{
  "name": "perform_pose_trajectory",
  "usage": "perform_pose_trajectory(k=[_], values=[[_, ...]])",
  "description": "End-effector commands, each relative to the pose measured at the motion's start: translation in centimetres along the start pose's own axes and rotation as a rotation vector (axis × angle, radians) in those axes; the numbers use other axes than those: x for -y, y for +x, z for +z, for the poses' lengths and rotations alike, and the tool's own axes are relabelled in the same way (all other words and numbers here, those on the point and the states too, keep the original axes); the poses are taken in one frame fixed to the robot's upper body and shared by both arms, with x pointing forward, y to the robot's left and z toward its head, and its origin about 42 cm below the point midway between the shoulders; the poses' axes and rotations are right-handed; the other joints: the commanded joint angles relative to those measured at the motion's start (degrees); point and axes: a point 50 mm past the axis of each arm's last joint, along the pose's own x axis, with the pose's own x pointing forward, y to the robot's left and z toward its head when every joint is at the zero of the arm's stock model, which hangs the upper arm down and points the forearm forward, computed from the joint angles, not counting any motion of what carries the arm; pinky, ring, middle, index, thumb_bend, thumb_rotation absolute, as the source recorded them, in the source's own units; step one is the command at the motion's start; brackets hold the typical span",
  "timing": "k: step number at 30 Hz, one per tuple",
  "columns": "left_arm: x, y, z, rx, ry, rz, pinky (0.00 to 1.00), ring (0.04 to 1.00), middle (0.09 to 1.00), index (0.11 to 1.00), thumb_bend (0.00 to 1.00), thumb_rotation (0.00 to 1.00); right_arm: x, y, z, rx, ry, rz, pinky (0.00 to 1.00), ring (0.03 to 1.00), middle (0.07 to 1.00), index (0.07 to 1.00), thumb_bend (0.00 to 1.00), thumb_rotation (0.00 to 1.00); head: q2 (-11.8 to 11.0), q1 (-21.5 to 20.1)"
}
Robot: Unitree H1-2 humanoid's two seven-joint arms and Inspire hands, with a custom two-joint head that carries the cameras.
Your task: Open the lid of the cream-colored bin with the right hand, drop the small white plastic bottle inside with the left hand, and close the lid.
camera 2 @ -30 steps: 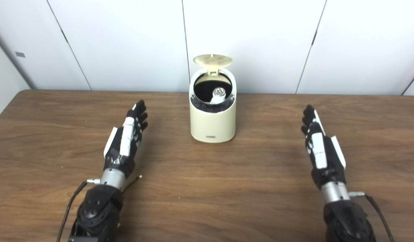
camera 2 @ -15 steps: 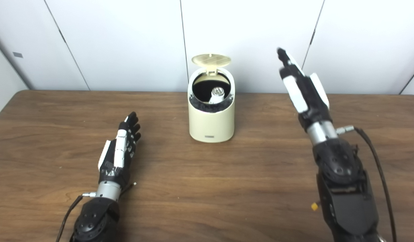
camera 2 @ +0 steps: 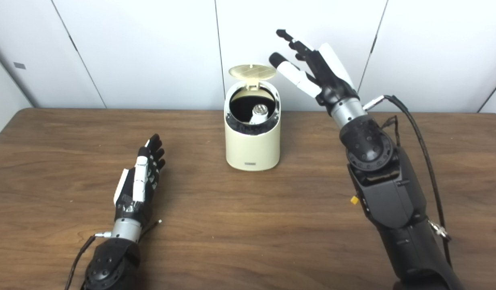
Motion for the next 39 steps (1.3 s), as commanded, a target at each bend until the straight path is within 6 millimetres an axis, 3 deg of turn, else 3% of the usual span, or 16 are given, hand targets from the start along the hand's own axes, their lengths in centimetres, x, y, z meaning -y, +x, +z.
perform_pose_trajectory(k=[1,11,16,25,39], values=[[0.2,0.5,1.1,0.061,-0.005,-0.013,1.00,1.000,1.000,1.000,0.62,1.00,2.1,1.5,2.5,0.065,-0.081,-0.037,0.99,0.993,0.981,0.919,0.66,1.00,-0.02,-0.01],[0.4,0.6,1.2,0.054,-0.004,-0.014,1.00,1.000,1.000,1.000,0.62,1.00,2.0,2.3,3.7,0.060,-0.178,-0.015,1.00,1.000,0.999,0.881,0.66,1.00,-0.08,-0.14],[0.4,0.6,1.2,0.053,0.002,-0.018,1.00,1.000,1.000,1.000,0.64,1.00,1.9,2.0,4.0,0.070,-0.208,-0.007,1.00,1.000,0.994,0.762,0.65,1.00,-0.08,-0.14],[0.4,0.7,1.0,0.051,-0.003,-0.019,1.00,1.000,1.000,1.000,0.63,1.00,1.4,1.0,3.1,0.096,-0.239,0.013,1.00,1.000,1.000,0.694,0.68,1.00,-0.12,-0.20],[0.7,0.6,1.2,0.043,0.001,-0.023,1.00,1.000,1.000,1.000,0.59,1.00,-0.2,-0.5,2.3,0.105,-0.255,0.088,1.00,1.000,1.000,0.710,0.69,1.00,0.18,0.07]])
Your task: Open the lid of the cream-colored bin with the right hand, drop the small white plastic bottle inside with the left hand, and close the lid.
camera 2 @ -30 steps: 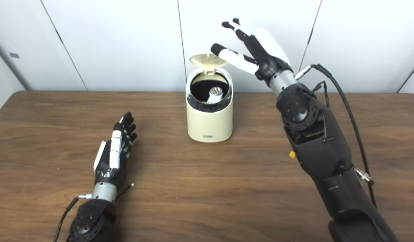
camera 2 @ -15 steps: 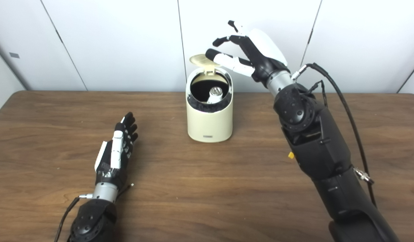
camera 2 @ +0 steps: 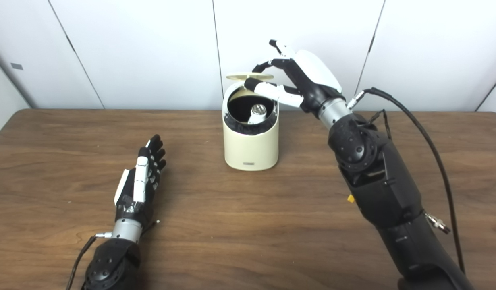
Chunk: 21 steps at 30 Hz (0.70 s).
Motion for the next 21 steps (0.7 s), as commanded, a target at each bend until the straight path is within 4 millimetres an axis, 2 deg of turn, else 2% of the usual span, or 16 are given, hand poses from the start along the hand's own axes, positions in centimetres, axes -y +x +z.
perform_pose_trajectory(k=[1,14,21], values=[[0.4,0.6,1.2,0.045,0.001,-0.011,1.00,1.000,1.000,1.000,0.60,1.00,1.8,0.2,1.3,0.078,-0.042,-0.046,1.00,1.000,1.000,0.711,0.69,1.00,0.09,0.07],[0.7,0.7,1.2,0.032,0.001,-0.010,1.00,1.000,1.000,1.000,0.58,1.00,0.6,-1.4,1.1,0.081,-0.080,0.010,1.00,1.000,0.988,0.730,0.68,1.00,0.44,0.20],[0.9,0.7,1.4,0.029,-0.002,-0.011,1.00,1.000,1.000,1.000,0.57,1.00,0.3,-2.2,0.9,0.071,-0.082,0.027,1.00,1.000,0.987,0.736,0.64,1.00,0.69,0.29]])
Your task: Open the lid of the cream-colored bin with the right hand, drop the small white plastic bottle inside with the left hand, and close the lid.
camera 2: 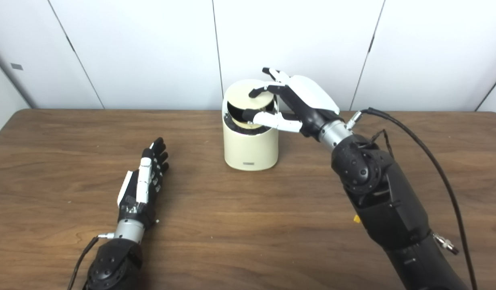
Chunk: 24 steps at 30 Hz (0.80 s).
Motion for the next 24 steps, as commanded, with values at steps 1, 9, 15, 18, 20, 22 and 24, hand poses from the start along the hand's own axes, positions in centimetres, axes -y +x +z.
perform_pose_trajectory(k=[1,9,15,18,20,22,24], values=[[0.5,0.7,1.6,0.066,-0.003,-0.009,1.00,1.000,1.000,1.000,0.56,1.00,1.9,0.1,1.1,0.049,-0.036,-0.054,1.00,1.000,0.986,0.732,0.63,1.00,0.08,0.02],[0.1,0.8,1.8,0.080,0.016,0.001,1.00,1.000,1.000,1.000,0.57,1.00,1.4,-0.1,0.8,0.043,-0.042,-0.030,1.00,1.000,0.986,0.727,0.61,1.00,0.49,0.40],[0.2,0.8,1.8,0.084,0.000,0.007,1.00,1.000,1.000,1.000,0.57,1.00,1.0,-0.7,0.6,0.034,-0.041,-0.004,1.00,1.000,0.994,0.740,0.60,0.98,0.75,0.69],[0.3,0.8,1.8,0.084,0.000,0.004,1.00,1.000,1.000,1.000,0.57,1.00,0.8,-1.1,0.6,0.035,-0.049,0.011,1.00,1.000,0.998,0.746,0.59,0.97,0.75,0.69],[0.3,0.8,1.9,0.085,-0.001,0.000,1.00,1.000,1.000,1.000,0.57,1.00,0.7,-1.3,0.6,0.033,-0.057,0.020,1.00,1.000,1.000,0.749,0.59,0.97,0.89,0.75],[0.3,0.8,1.9,0.086,-0.002,-0.002,1.00,1.000,1.000,1.000,0.56,1.00,0.6,-1.5,0.7,0.030,-0.063,0.025,1.00,1.000,1.000,0.752,0.60,0.98,0.90,0.70],[0.3,0.8,1.9,0.084,-0.004,0.005,1.00,1.000,1.000,1.000,0.57,1.00,0.5,-1.6,0.7,0.028,-0.066,0.033,1.00,1.000,1.000,0.756,0.60,0.99,0.95,0.67]])
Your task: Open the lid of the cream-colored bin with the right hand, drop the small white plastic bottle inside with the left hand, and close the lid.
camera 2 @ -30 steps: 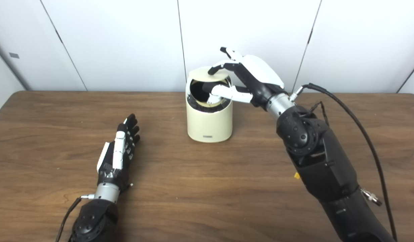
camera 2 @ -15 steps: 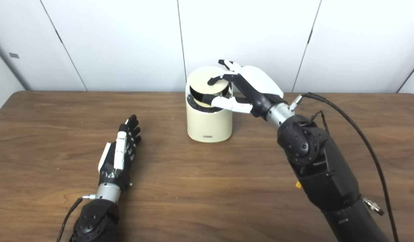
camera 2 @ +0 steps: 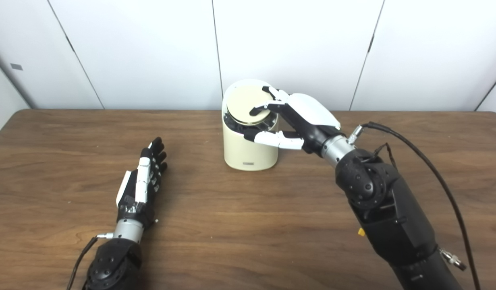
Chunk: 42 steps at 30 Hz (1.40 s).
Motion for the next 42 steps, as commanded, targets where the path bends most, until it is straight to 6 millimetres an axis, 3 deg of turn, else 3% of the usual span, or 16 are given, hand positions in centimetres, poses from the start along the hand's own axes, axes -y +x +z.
perform_pose_trajectory(k=[1,22,42], values=[[0.4,0.8,1.8,0.083,-0.007,-0.007,1.00,1.000,1.000,1.000,0.57,1.00,1.5,0.0,0.9,0.037,-0.039,-0.033,1.00,1.000,1.000,0.757,0.59,0.99,0.07,0.03],[0.4,0.8,1.9,0.091,-0.009,-0.007,1.00,1.000,1.000,1.000,0.58,0.99,-0.3,0.9,1.1,0.014,-0.085,0.015,1.00,1.000,1.000,0.779,0.63,1.00,0.33,-0.17],[0.9,0.8,2.6,0.114,-0.030,0.001,1.00,1.000,1.000,1.000,0.55,1.00,-0.6,0.7,0.8,0.000,-0.154,0.036,1.00,1.000,1.000,0.724,0.64,1.00,0.97,0.29]])
